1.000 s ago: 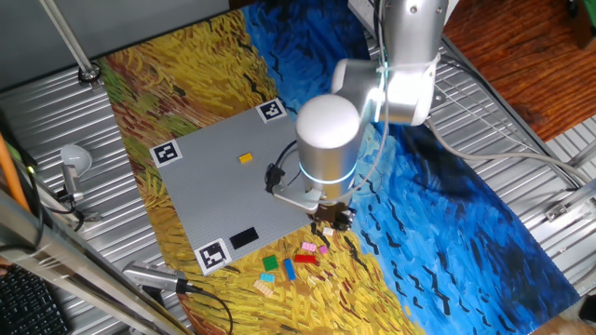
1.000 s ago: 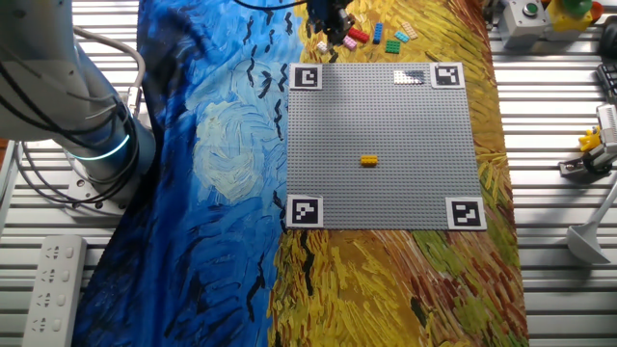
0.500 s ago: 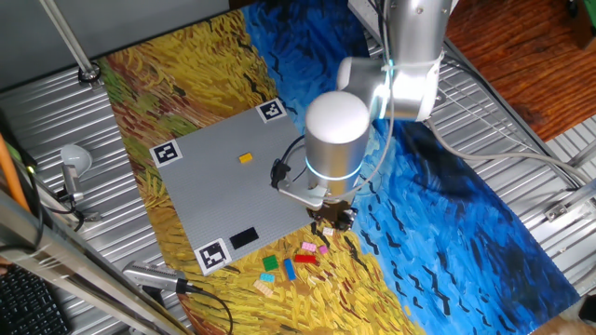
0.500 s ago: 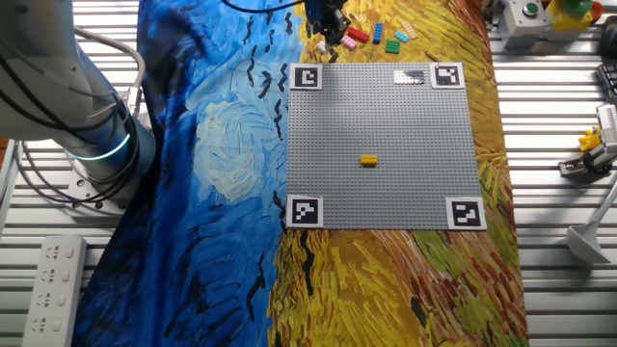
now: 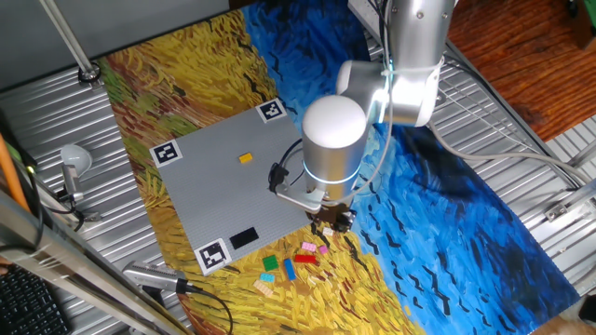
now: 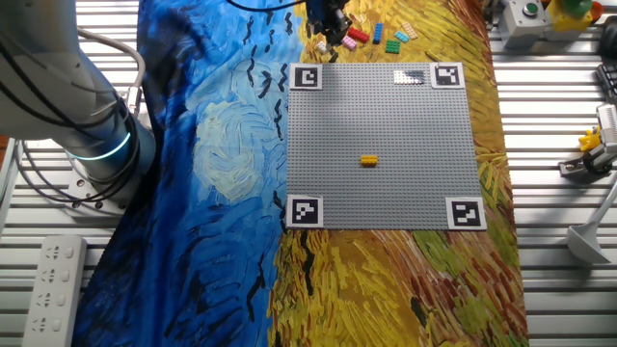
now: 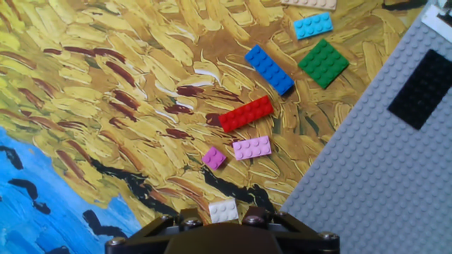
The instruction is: Stack small Lego blocks randomly, one at a time
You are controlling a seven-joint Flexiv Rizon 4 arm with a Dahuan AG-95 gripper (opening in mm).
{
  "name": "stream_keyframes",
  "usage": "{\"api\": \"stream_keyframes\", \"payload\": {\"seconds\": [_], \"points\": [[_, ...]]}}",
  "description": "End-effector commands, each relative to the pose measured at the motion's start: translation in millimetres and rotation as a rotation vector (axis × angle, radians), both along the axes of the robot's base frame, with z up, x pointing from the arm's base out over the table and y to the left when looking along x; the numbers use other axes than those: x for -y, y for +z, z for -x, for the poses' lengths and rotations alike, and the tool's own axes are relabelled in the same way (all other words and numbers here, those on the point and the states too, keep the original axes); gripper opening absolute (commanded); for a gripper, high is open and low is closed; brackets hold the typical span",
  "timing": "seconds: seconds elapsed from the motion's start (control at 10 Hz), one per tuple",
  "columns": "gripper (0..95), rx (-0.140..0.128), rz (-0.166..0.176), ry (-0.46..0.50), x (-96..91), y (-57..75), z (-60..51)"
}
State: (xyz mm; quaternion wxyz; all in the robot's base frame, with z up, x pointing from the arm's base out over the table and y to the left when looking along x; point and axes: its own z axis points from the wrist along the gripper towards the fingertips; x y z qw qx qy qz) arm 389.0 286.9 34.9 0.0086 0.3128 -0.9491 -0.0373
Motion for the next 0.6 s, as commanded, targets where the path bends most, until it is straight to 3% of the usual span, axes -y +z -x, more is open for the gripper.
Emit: {"api": "stream_keyframes", "payload": {"seconds": [0.1, 0.6], "points": [[38.0, 0.003, -0.002, 0.004, 0.0, -1.6, -0.3], [38.0, 0.005, 0.0, 0.016, 0.4, -9.1, 0.5]]}}
